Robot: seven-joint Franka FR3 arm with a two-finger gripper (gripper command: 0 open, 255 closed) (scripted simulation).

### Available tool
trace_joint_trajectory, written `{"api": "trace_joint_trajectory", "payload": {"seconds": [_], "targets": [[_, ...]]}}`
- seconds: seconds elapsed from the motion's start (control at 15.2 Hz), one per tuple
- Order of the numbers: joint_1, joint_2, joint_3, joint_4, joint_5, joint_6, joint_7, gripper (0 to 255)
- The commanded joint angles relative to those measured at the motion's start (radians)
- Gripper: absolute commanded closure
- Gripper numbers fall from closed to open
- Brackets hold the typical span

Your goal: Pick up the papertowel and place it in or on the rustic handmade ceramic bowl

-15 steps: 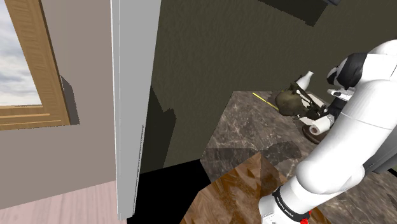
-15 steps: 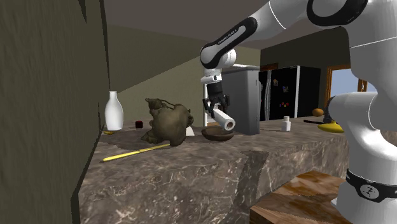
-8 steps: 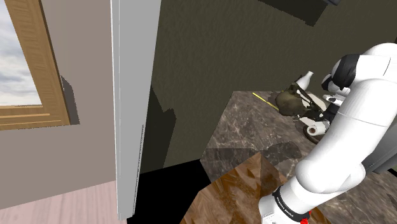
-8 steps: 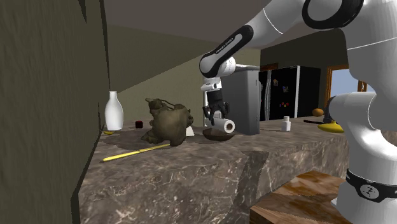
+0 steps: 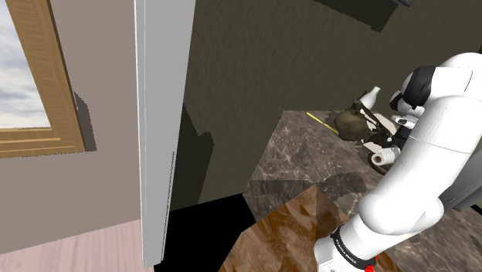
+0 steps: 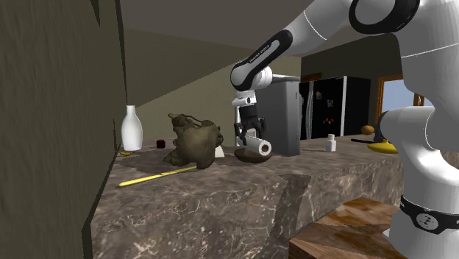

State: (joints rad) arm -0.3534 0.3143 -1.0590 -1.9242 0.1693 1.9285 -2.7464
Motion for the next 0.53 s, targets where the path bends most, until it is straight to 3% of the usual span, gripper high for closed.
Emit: {"api": "trace_joint_trajectory", "payload": {"seconds": [0.0,0.26,0.46], "targets": [[0.000,0.000,0.000,0.000,0.000,0.000,0.000,0],[0.000,0.000,0.000,0.000,0.000,0.000,0.000,0],[0.008,-0.021,-0.013,0.085,-0.023,-0.096,0.016,0]]}}
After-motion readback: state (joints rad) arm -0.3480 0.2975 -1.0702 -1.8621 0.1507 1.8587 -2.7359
